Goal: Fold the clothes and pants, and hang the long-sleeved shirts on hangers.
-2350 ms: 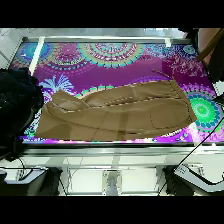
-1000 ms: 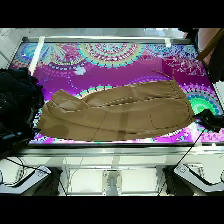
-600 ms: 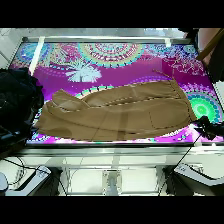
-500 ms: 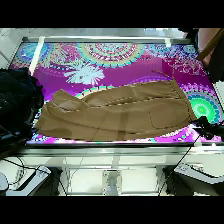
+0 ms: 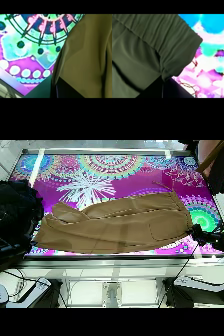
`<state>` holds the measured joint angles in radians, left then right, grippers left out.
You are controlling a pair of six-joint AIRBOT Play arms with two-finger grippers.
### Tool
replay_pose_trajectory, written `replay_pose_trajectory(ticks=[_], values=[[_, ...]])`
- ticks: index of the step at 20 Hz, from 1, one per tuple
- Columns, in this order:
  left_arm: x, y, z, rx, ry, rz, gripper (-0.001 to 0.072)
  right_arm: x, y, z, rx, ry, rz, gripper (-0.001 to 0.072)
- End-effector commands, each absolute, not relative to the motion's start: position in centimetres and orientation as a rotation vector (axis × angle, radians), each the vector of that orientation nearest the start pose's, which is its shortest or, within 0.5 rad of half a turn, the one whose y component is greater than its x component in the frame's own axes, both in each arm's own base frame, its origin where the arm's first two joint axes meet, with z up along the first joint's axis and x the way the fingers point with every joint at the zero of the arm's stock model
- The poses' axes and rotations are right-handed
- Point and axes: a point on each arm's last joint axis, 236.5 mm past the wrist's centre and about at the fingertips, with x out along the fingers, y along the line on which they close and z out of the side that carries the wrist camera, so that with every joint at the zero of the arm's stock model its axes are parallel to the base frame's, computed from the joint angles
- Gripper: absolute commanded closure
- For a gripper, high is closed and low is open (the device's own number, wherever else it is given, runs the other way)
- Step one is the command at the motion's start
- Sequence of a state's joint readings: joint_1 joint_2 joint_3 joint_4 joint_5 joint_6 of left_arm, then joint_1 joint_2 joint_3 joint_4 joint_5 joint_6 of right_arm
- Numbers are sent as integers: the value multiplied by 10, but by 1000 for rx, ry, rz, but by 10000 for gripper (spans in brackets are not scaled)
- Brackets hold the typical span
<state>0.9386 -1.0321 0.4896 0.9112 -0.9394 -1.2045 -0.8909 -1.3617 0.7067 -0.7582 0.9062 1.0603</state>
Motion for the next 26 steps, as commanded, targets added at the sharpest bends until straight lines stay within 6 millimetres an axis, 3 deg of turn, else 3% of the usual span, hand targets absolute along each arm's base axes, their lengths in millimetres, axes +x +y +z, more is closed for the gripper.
replay_pose_trajectory(ticks=[1, 4, 7, 9, 13, 16, 17, 18, 19, 20, 21, 23, 25, 26], values=[[236, 144, -68, -873, 1088, 371, 697, 293, -161, -91, 978, 1052, -227, 684], [237, 164, -38, -803, 1101, 398, 696, 248, -183, -69, 899, 1103, -293, 684], [237, 165, -27, -774, 1079, 400, 696, 191, -198, -51, 860, 1148, -385, 684], [225, 157, -37, -769, 1126, 400, 696, 164, -189, -58, 858, 1175, -400, 684], [184, 139, -79, -752, 1278, 420, 696, 147, -164, -91, 908, 1170, -458, 684], [179, 149, -87, -722, 1276, 476, 696, 139, -159, -92, 902, 1211, -449, 684], [180, 150, -86, -722, 1270, 477, 695, 142, -159, -87, 917, 1207, -448, 677], [184, 150, -84, -733, 1255, 473, 675, 147, -164, -76, 940, 1186, -456, 579], [192, 152, -77, -740, 1224, 471, 415, 155, -170, -61, 948, 1159, -447, 402], [202, 158, -64, -740, 1176, 470, 134, 165, -177, -40, 938, 1125, -423, 335], [216, 167, -45, -731, 1111, 470, 73, 176, -186, -16, 918, 1084, -402, 335], [258, 181, 13, -741, 912, 432, 73, 205, -202, 41, 883, 949, -349, 336], [318, 170, 89, -712, 679, 266, 73, 252, -199, 101, 901, 734, -229, 337], [342, 156, 114, -670, 633, 197, 73, 274, -191, 120, 905, 663, -164, 341]])
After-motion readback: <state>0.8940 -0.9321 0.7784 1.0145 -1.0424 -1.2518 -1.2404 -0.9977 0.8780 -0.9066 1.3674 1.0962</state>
